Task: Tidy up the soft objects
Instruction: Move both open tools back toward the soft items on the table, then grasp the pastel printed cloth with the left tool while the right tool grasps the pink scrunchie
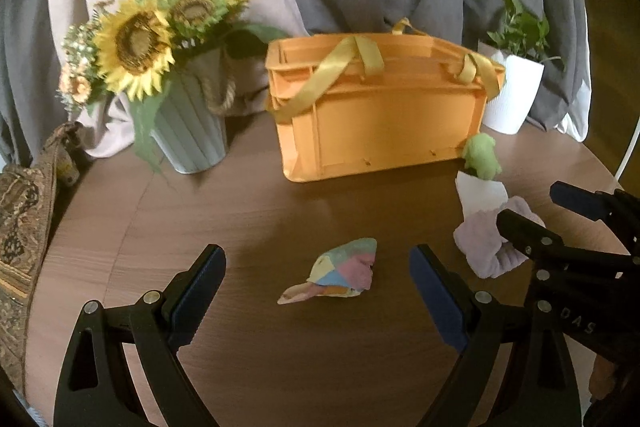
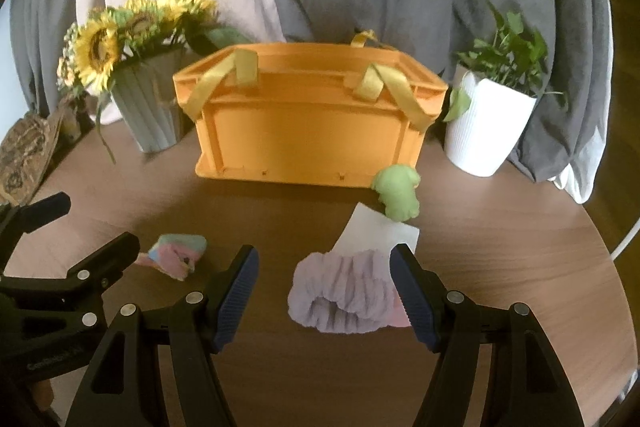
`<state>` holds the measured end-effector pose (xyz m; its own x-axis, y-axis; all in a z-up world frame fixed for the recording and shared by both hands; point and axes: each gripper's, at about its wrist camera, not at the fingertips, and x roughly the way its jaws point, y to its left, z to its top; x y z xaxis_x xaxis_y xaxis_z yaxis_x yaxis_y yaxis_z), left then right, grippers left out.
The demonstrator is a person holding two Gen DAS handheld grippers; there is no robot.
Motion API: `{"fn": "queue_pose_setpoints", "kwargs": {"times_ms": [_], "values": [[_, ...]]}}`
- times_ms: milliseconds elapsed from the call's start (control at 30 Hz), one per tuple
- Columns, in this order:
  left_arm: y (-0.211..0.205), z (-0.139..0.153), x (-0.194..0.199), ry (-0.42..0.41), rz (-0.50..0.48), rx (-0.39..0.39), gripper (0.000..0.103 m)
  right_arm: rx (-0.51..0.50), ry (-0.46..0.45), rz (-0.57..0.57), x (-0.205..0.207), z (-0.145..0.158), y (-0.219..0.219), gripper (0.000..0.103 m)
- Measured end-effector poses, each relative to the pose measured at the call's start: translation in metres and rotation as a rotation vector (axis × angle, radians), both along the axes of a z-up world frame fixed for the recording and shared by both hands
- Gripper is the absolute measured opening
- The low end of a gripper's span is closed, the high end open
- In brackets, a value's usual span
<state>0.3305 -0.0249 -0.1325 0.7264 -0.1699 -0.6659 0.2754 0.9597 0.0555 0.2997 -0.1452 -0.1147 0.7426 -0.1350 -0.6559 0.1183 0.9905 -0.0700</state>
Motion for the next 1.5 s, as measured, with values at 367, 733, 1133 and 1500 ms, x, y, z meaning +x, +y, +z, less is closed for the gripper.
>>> {"fn": "queue_pose_setpoints", "kwargs": {"times_ms": [367, 733, 1133, 1500], "values": [[-0.012, -0.026, 0.021, 0.075, -0.025, -0.017, 0.093, 0.001, 0.059, -0.011, 0.013, -0.026, -0.007, 0.069], [-0.021, -0.047, 0.034, 0.138, -0.052, 0.002, 0.073, -0.016, 0.077, -0.015, 0.017, -0.037, -0.009, 0.058], [-0.024, -0.057, 0.037, 0.171, -0.064, 0.018, 0.044, -0.016, 0.087, 0.017, 0.019, -0.039, -0.004, 0.022], [-0.021, -0.037, 0.030, 0.127, -0.044, -0.008, 0.042, -0.005, 0.049, 0.020, 0.012, -0.025, -0.004, 0.016]]}}
